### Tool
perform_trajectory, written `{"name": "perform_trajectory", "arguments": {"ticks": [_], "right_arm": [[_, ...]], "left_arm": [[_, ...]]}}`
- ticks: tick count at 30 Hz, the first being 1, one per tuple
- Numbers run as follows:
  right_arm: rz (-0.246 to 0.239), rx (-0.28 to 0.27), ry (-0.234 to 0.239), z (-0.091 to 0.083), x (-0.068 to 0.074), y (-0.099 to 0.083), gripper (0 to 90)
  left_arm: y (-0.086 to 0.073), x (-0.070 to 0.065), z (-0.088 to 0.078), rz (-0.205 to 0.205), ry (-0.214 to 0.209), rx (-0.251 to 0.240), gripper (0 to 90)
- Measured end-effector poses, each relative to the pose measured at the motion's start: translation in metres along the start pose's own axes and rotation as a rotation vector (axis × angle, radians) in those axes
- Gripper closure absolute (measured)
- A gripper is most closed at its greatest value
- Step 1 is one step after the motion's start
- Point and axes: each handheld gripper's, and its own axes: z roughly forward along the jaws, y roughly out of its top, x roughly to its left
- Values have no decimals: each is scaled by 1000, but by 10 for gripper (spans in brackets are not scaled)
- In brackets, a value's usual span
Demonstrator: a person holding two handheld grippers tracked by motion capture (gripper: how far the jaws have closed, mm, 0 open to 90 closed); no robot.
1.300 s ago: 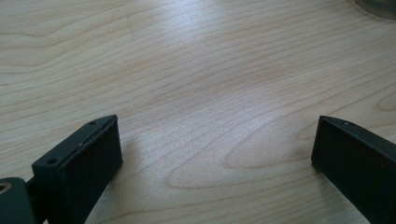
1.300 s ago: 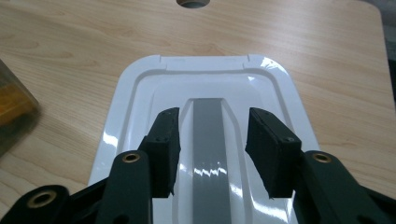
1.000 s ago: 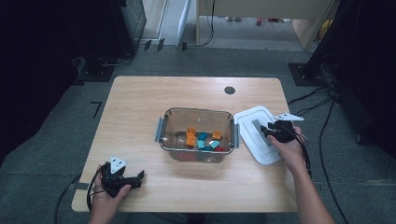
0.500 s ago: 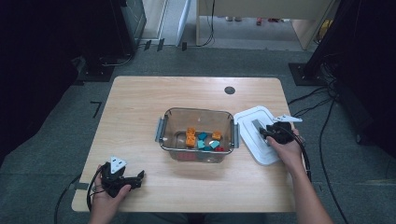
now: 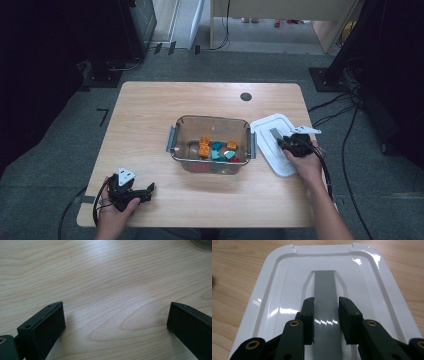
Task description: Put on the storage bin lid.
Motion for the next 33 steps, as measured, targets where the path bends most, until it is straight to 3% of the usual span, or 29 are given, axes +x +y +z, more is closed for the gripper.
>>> {"name": "perform_trajectory", "arguments": {"ticks": [5, 7, 15, 25, 29, 31, 33], "right_arm": [[6, -2, 56, -3, -5, -1, 685], [-8, 1, 53, -5, -6, -1, 685], [12, -45, 45, -30, -13, 13, 685], [-2, -98, 68, -61, -12, 36, 685], [-22, -114, 82, -70, -6, 44, 685], [-27, -119, 87, -75, -3, 49, 684], [-37, -127, 96, -80, 0, 55, 684]], "left_arm": [[0, 0, 0, 0, 0, 0, 15], [0, 0, 0, 0, 0, 0, 15], [0, 0, 0, 0, 0, 0, 15], [0, 0, 0, -3, 2, 0, 15], [1, 0, 0, -12, 11, 4, 15], [4, 1, -1, -29, 31, 33, 15], [5, 2, -4, -40, 67, 17, 62]]}}
